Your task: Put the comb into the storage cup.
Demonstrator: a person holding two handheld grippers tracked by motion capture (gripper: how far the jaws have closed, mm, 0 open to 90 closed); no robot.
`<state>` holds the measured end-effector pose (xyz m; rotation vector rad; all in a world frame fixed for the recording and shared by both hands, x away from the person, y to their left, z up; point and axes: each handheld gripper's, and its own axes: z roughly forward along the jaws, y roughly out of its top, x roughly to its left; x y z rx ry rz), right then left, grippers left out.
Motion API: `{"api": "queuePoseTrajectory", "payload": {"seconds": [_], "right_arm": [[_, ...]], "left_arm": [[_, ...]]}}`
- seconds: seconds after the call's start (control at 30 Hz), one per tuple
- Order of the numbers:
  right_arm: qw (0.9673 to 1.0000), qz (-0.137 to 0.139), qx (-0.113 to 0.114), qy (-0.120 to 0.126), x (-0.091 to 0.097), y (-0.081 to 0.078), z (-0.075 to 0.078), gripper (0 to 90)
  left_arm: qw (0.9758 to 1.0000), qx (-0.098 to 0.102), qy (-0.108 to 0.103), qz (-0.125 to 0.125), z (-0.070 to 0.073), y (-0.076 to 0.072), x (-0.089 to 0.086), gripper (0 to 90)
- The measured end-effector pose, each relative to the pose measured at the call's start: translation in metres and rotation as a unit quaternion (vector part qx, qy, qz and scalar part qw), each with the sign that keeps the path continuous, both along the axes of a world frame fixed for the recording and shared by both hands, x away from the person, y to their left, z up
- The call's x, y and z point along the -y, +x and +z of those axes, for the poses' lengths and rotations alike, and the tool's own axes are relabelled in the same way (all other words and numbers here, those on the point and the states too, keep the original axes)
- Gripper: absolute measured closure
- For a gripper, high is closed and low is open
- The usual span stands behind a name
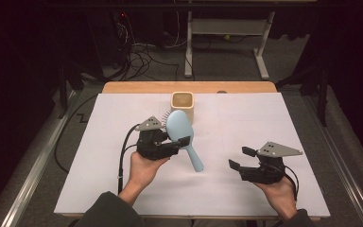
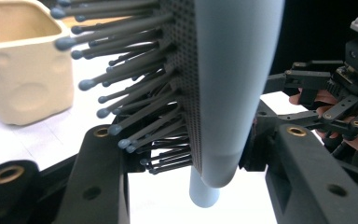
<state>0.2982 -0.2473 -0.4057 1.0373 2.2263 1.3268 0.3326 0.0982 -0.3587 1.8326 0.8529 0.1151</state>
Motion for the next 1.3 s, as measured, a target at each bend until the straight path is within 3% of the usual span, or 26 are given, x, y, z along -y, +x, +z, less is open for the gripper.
{"api": "queuePoseTrajectory", "payload": {"seconds": [0.3, 0.87, 1.3], "right_arm": [[0.9999, -0.01, 0.012, -0.006, 0.015, -0.009, -0.009, 28.1], [0.9974, -0.053, 0.031, 0.038, 0.049, -0.023, -0.03, 26.9], [0.995, -0.073, 0.042, 0.053, 0.067, -0.032, -0.043, 26.7]], "left_arm": [[0.9999, 0.004, 0.0, 0.013, 0.005, 0.003, -0.005, 55.3], [0.9997, 0.008, 0.003, 0.024, 0.013, 0.01, -0.011, 55.3], [0.9993, 0.013, 0.003, 0.036, 0.023, 0.015, -0.017, 55.2]]}}
